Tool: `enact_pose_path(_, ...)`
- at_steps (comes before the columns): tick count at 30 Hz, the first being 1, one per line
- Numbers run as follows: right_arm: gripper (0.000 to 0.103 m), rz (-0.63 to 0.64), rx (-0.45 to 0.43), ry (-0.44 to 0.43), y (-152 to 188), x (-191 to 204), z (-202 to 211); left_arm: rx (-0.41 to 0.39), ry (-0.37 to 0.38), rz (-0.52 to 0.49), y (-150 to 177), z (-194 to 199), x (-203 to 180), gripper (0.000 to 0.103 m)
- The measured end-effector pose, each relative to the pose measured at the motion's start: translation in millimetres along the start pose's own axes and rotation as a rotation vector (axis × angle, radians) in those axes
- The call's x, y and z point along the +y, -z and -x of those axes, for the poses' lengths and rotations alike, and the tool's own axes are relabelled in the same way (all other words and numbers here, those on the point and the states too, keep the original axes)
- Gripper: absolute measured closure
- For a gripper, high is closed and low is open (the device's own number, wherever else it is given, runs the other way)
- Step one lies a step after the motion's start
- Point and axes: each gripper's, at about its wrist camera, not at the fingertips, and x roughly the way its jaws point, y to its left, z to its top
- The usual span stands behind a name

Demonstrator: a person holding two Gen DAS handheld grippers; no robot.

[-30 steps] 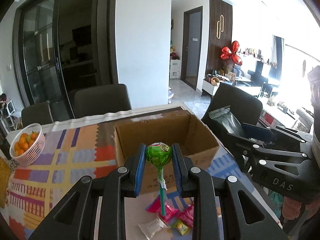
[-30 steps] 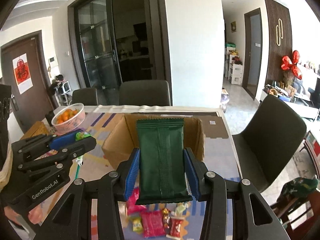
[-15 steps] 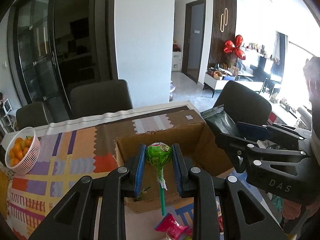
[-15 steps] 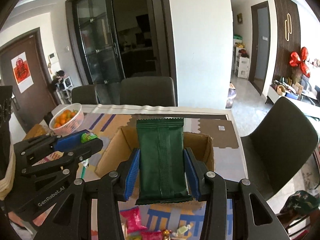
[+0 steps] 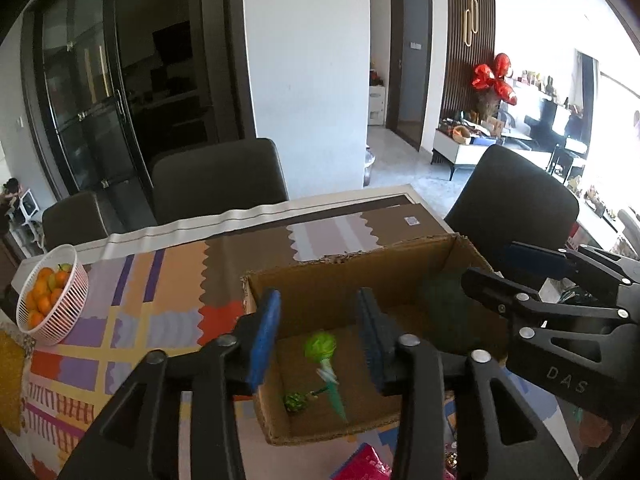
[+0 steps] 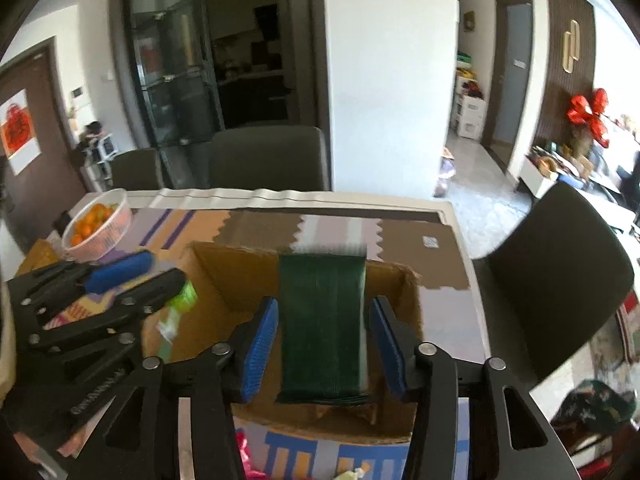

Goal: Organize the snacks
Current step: 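Move both open grippers back to the remaining snacks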

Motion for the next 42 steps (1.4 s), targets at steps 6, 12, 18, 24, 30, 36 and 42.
enact_pose_path(6,0.048,0.023,-0.045,0.042,14,-2,21,-0.024,-0.012,-0.015,12,29,-4,0.055)
enact_pose_path(12,0.048,0.038,-0.088,0.020,36,3,56,-0.038,0.042,-0.011,34,61,-7,0.053)
enact_pose_path(18,0.048,0.049,-0.131,0.017,58,11,85,-0.061,0.058,0.000,60,92,-10,0.051)
enact_pose_path(24,0.048,0.049,-0.171,0.023,80,15,109,-0.088,0.051,-0.016,87,117,-18,0.049)
enact_pose_path(30,0.048,0.041,-0.159,0.024,111,14,121,-0.096,0.042,-0.031,112,129,-27,0.048)
enact_pose_path(36,0.048,0.029,-0.117,0.076,145,8,117,-0.059,0.022,-0.037,138,124,-32,0.047)
enact_pose_path(42,0.048,-0.029,-0.043,0.097,170,-3,103,0.004,0.007,-0.042,163,109,-33,0.045)
